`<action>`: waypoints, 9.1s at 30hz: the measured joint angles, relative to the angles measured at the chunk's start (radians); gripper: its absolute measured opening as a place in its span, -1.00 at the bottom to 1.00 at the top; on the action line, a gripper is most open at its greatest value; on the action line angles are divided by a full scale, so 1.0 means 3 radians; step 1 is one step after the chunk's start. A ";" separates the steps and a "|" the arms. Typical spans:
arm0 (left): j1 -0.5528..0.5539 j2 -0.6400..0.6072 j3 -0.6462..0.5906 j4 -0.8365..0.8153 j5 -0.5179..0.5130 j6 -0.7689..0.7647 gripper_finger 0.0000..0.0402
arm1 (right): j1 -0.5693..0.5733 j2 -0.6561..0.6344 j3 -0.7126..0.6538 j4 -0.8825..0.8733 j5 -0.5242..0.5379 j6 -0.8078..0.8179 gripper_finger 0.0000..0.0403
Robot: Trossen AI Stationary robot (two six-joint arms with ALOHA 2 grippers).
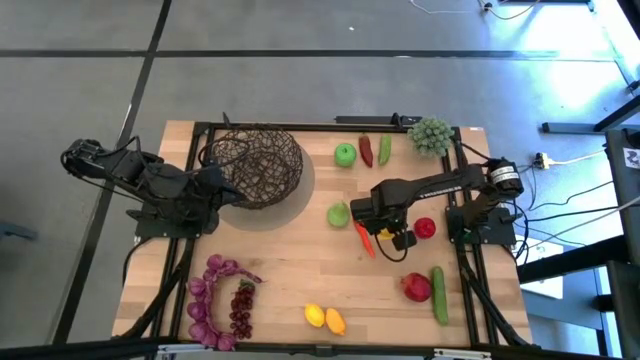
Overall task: Build produce basket
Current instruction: Put the yellow starfruit into the black wire basket, then put the green pear into the black wire basket
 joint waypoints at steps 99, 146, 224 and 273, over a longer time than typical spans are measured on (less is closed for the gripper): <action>0.0000 -0.0001 -0.0001 -0.0004 -0.1058 0.0458 -1.00 | -0.1205 0.2046 0.3195 0.2849 -0.0414 0.0280 -0.26; 0.0001 -0.0055 -0.0001 -0.0017 -0.0981 0.0366 -1.00 | -0.0946 0.1298 0.2297 -0.0328 -0.0764 0.0043 -0.26; 0.0001 -0.0053 -0.0001 -0.0116 -0.0980 0.0378 -1.00 | -0.0942 0.1447 0.2278 -0.0175 -0.0661 0.0306 -0.26; 0.0001 -0.0054 0.0000 -0.0130 -0.0981 0.0376 -1.00 | -0.0918 0.1450 0.2375 -0.0426 -0.0579 0.0405 -1.00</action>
